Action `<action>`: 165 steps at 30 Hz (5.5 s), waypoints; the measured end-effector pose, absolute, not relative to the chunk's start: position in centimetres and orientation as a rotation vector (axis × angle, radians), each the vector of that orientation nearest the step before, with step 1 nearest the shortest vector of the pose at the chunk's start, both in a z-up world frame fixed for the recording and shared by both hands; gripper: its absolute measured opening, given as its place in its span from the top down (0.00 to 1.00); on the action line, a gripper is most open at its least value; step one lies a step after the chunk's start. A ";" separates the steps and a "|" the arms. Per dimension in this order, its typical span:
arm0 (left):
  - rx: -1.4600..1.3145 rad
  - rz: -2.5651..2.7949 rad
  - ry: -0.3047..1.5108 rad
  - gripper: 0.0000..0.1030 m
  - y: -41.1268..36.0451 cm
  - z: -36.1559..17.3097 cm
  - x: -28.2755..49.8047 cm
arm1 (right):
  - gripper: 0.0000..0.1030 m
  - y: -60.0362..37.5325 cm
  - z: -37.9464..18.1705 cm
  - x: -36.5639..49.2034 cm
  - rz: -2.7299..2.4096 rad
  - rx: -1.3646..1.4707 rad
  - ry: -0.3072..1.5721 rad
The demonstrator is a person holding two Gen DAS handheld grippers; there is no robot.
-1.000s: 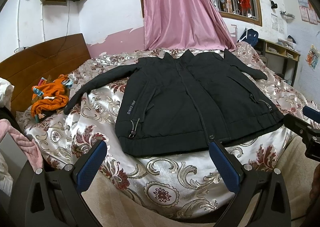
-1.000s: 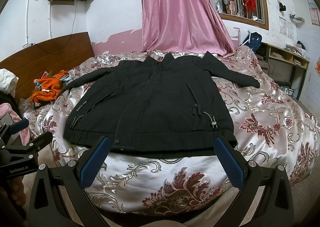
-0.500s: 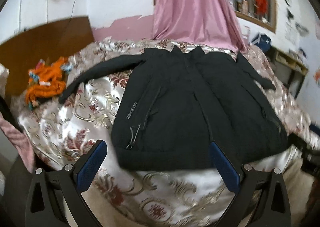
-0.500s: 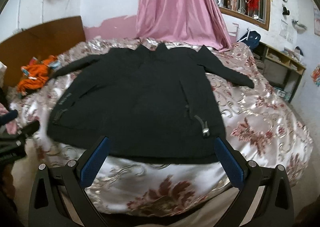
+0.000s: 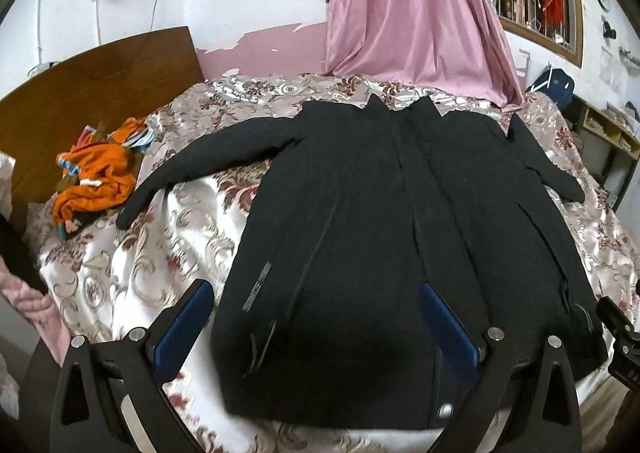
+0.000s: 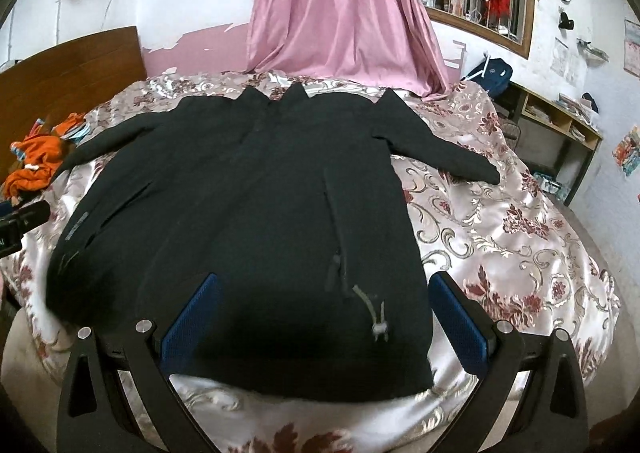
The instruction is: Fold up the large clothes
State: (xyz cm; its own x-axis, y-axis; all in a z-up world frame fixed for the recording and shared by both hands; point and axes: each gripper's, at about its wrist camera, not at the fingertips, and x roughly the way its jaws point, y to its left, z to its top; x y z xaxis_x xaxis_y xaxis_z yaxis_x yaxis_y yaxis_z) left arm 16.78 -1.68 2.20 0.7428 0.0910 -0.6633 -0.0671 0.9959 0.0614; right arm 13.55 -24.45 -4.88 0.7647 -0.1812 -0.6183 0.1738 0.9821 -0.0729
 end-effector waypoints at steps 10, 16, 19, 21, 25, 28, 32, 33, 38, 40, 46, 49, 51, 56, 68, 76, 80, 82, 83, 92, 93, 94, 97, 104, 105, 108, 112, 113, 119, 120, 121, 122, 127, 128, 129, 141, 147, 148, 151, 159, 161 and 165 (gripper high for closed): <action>0.111 0.052 0.772 0.00 -8.6 1.0 25.7 | 0.01 -29.2 -6.4 21.0 -0.273 0.012 0.708; 0.165 -0.006 0.785 0.00 -15.0 -0.2 31.3 | 0.01 -33.3 -7.4 25.5 -0.297 -0.010 0.725; 0.203 -0.035 0.780 0.00 -18.4 -0.7 33.9 | 0.01 -35.9 -7.6 27.9 -0.310 -0.006 0.705; 0.231 -0.062 0.777 0.00 -20.7 -1.1 35.9 | 0.01 -38.4 -7.5 29.8 -0.334 0.017 0.665; 0.233 -0.128 0.768 0.00 -24.3 -1.7 39.6 | 0.01 -44.0 -7.8 34.2 -0.388 0.105 0.589; 0.213 -0.157 0.769 0.00 -26.9 -2.2 42.5 | 0.01 -49.3 -9.3 37.1 -0.441 0.247 0.539; 0.206 -0.170 0.743 0.00 -29.9 -2.4 45.6 | 0.01 -55.8 -13.1 40.4 -0.464 0.463 0.562; 0.199 -0.169 0.737 0.00 -30.5 -2.5 46.3 | 0.01 -57.5 -14.2 41.3 -0.459 0.536 0.571; 0.112 -0.170 0.785 0.00 -31.7 -3.7 49.9 | 0.01 -63.3 -18.9 43.8 -0.387 0.858 0.543; 0.090 -0.180 0.817 0.00 -32.0 -4.8 50.6 | 0.01 -64.0 -20.9 44.0 -0.352 0.970 0.519; 0.089 -0.196 0.910 0.00 -32.9 -8.8 51.6 | 0.01 -64.5 -23.8 45.6 -0.282 1.062 0.455; 0.041 -0.214 0.901 0.00 -32.3 -9.3 51.5 | 0.06 -65.2 -24.6 46.8 -0.247 1.063 0.452; 0.030 -0.216 0.891 0.00 -32.2 -9.6 51.3 | 0.24 -65.8 -25.0 47.4 -0.226 1.055 0.451; 0.027 -0.216 0.893 0.00 -32.3 -9.7 51.5 | 0.61 -66.0 -25.5 47.8 -0.178 1.092 0.401; -0.101 -0.341 1.065 0.00 -28.4 -7.5 50.5 | 0.87 -62.3 -14.8 39.7 -0.375 0.899 0.171; -0.110 -0.331 1.066 0.00 -18.1 -6.0 45.6 | 0.87 -52.6 -0.9 35.1 -0.433 0.412 0.059; -0.130 -0.302 1.101 0.00 -12.1 -6.2 44.2 | 0.87 -45.4 5.1 36.4 -0.379 0.140 0.045; -0.159 -0.280 1.084 0.00 -9.3 -5.9 43.5 | 0.87 -41.3 7.4 37.2 -0.311 0.032 0.044; -0.178 -0.269 1.071 0.00 -7.7 -5.6 42.9 | 0.87 -39.3 8.2 37.4 -0.279 -0.017 0.043; -0.355 -0.202 0.955 0.00 3.3 -2.3 39.7 | 0.85 -20.7 4.7 40.3 0.040 -0.545 0.311; -0.362 -0.200 0.945 0.00 4.0 -2.2 39.5 | 0.81 -18.8 3.0 40.5 0.075 -0.607 0.371; -0.368 -0.196 0.936 0.00 4.7 -2.1 39.4 | 0.71 -17.3 1.7 40.5 0.097 -0.646 0.421; -0.395 -0.181 0.925 0.00 6.4 -2.4 38.8 | 0.35 -14.4 -3.3 40.1 0.145 -0.757 0.554; -0.374 -0.173 0.885 0.00 6.8 -3.5 38.8 | 0.33 -14.0 -5.9 35.9 0.225 -0.746 0.692; -0.352 -0.164 0.877 0.00 6.4 -3.6 39.1 | 0.33 -15.1 -4.8 35.1 0.214 -0.701 0.684; -0.289 -0.147 0.853 0.00 4.4 -4.1 40.4 | 0.31 -19.2 -2.4 35.2 0.132 -0.542 0.680; -0.193 -0.042 0.859 0.00 1.6 -5.2 43.1 | 0.26 -26.1 -2.1 37.0 -0.041 -0.316 0.733; -0.165 -0.010 0.869 0.00 1.0 -5.7 43.8 | 0.26 -27.7 -2.5 37.3 -0.069 -0.261 0.753; 0.171 0.147 0.909 0.00 -2.9 -9.7 45.5 | 0.21 -29.7 -7.9 38.1 -0.108 -0.214 0.862; 0.211 0.156 0.894 0.00 -3.4 -10.0 45.3 | 0.20 -29.1 -8.4 37.7 -0.123 -0.235 0.851; 0.232 0.161 0.880 0.00 -3.6 -10.3 45.0 | 0.18 -28.7 -8.8 38.3 -0.138 -0.256 0.845; 0.233 0.163 0.869 0.00 -3.6 -10.4 44.8 | 0.17 -28.4 -9.2 38.0 -0.154 -0.281 0.835; 0.136 0.078 0.870 0.00 -2.1 -8.7 43.5 | 0.13 -27.5 -9.1 37.6 -0.148 -0.277 0.803; 0.097 0.048 0.872 0.00 -1.5 -7.9 42.7 | 0.12 -27.8 -8.9 37.7 -0.134 -0.263 0.804; 0.069 0.035 0.869 0.00 -1.0 -7.4 41.8 | 0.10 -28.1 -8.8 37.7 -0.121 -0.253 0.805; -0.307 0.193 0.722 0.00 17.1 -5.0 35.1 | 0.05 -23.2 -3.5 39.7 0.099 -0.141 0.758; -0.531 0.256 0.616 0.00 25.0 -6.0 35.4 | 0.05 -18.8 -4.4 42.9 0.146 0.071 0.807; -0.583 0.254 0.612 0.00 26.3 -6.4 35.4 | 0.05 -18.6 -4.5 43.8 0.136 0.103 0.813; -0.782 0.259 0.571 0.00 29.8 -7.8 34.9 | 0.05 -17.6 -6.1 45.1 0.092 0.133 0.824; -1.033 0.266 0.652 0.01 34.6 -12.4 37.7 | 0.05 -14.1 -10.1 45.8 0.021 -0.005 0.844; -1.051 0.280 0.642 0.03 35.3 -13.0 38.0 | 0.04 -13.7 -10.5 45.8 0.017 -0.025 0.850; -1.046 0.332 0.609 0.34 35.6 -13.5 38.5 | 0.01 -14.0 -11.4 45.9 0.027 -0.012 0.863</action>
